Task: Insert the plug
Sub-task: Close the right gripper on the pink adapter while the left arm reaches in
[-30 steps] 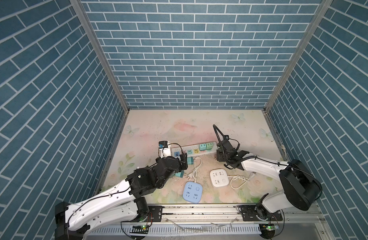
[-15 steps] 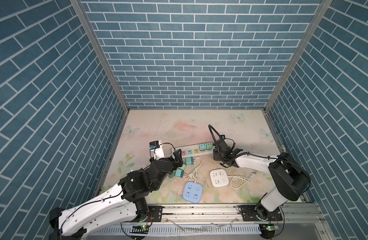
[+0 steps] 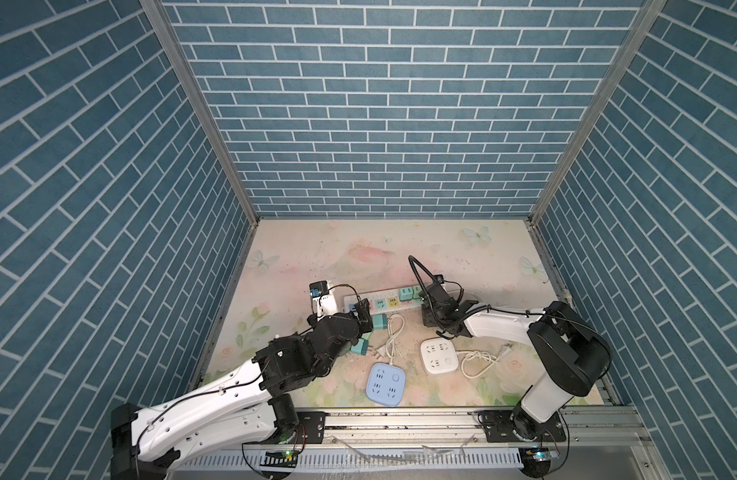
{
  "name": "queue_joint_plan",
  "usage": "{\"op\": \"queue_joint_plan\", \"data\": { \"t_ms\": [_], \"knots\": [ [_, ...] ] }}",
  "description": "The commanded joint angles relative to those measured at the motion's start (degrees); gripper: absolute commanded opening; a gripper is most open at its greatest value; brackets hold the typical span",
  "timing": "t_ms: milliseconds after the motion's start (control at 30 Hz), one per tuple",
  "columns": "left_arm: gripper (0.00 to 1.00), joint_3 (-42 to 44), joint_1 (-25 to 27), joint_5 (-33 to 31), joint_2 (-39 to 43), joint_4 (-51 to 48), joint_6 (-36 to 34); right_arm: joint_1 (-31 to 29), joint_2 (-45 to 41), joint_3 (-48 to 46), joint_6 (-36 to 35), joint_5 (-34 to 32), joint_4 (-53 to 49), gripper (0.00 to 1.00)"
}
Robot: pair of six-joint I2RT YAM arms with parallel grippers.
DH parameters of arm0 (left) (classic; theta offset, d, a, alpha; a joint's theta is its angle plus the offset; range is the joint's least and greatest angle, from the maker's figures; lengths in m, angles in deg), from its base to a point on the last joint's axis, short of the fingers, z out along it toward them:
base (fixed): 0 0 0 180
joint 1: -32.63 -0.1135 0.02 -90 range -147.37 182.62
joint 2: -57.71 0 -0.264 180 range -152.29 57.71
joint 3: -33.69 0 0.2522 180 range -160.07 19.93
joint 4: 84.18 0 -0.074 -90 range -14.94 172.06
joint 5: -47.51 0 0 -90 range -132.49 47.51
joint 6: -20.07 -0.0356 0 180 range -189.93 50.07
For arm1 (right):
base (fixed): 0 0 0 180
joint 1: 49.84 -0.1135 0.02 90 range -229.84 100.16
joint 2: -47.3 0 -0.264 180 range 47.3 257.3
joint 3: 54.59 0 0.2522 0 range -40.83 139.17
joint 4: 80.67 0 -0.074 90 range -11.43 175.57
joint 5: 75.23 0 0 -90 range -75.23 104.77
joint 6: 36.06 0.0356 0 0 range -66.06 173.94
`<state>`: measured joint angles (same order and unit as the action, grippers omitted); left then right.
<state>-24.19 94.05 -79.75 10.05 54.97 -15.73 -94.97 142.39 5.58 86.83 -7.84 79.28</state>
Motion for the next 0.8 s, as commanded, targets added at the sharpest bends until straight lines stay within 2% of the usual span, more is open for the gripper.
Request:
{"op": "queue_joint_plan", "data": {
  "t_ms": [0,200,400,533,767],
  "knots": [
    [1.00,-1.0,0.2,-0.8,-0.2,0.2,0.1,-0.3,-2.3,-2.2,2.6,-1.8,-0.8,0.70],
    [1.00,-0.2,-0.1,-1.9,-1.0,0.9,-2.4,-0.3,-4.2,-3.7,2.7,-2.9,-2.2,0.71],
    [0.99,2.8,-1.0,-2.4,-1.5,4.8,-12.0,-0.3,-5.7,-5.9,2.7,-1.9,-0.4,0.71],
    [1.00,3.6,-2.6,-1.7,-1.4,3.7,-12.0,-0.3,-4.5,-5.9,2.5,1.9,2.7,0.68],
    [0.99,2.3,-3.0,-2.0,-3.6,2.2,-10.8,-0.3,-0.5,-4.0,2.5,3.5,5.2,0.64]
  ]
}}
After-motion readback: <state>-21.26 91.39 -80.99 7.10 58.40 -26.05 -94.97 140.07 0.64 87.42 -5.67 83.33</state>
